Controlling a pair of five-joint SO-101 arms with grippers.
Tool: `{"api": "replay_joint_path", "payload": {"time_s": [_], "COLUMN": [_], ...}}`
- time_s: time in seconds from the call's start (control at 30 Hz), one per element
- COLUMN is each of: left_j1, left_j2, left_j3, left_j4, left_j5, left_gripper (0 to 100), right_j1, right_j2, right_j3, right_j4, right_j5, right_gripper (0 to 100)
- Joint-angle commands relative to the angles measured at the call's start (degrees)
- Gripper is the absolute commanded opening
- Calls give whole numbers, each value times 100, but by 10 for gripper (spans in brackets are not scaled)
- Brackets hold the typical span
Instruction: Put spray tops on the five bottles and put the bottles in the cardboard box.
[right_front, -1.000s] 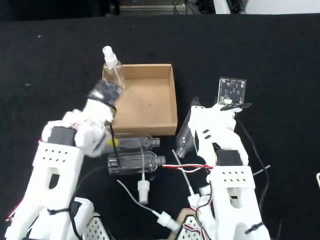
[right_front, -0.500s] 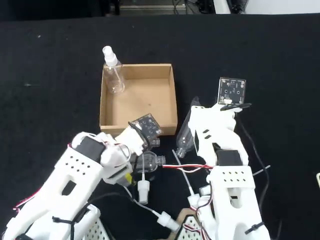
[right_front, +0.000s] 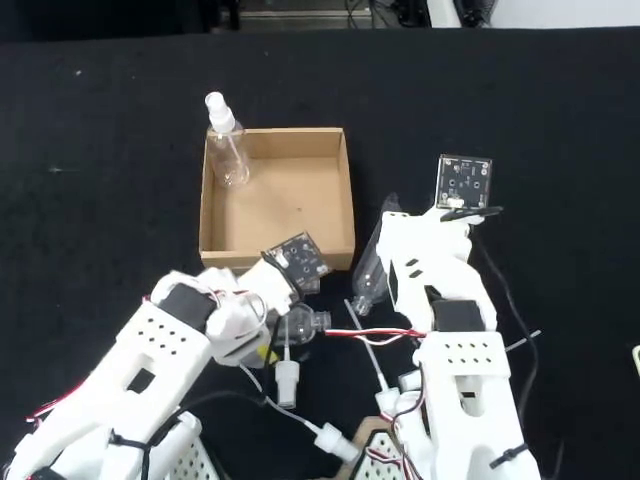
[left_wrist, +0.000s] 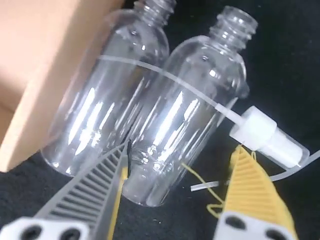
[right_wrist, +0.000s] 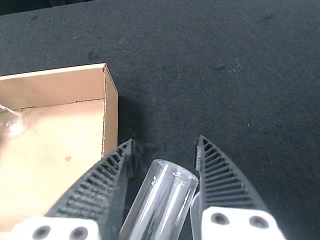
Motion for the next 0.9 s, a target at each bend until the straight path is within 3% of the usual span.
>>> {"api": "replay_joint_path", "payload": {"time_s": [0.0,0.3,0.43,0.73,0.87], "left_j1": [251,303,338,382,382], "left_j2": [-88,-88,-62,1477,1477], "left_j3": [13,215,215,-444,-532], "left_j4": [-88,-457,-738,-835,-809], "left_j5": [-62,-18,352,536,475], "left_gripper": [293,293,293,293,292], "right_j1": [105,105,105,114,123], "right_j2": [-13,-13,-13,-13,-31], "right_j3": [-40,-40,-40,-40,-40], "right_j4": [-176,-176,-176,-176,-176], "right_j5": [-9,-9,-9,-9,-9], "right_gripper": [178,178,178,178,178]}}
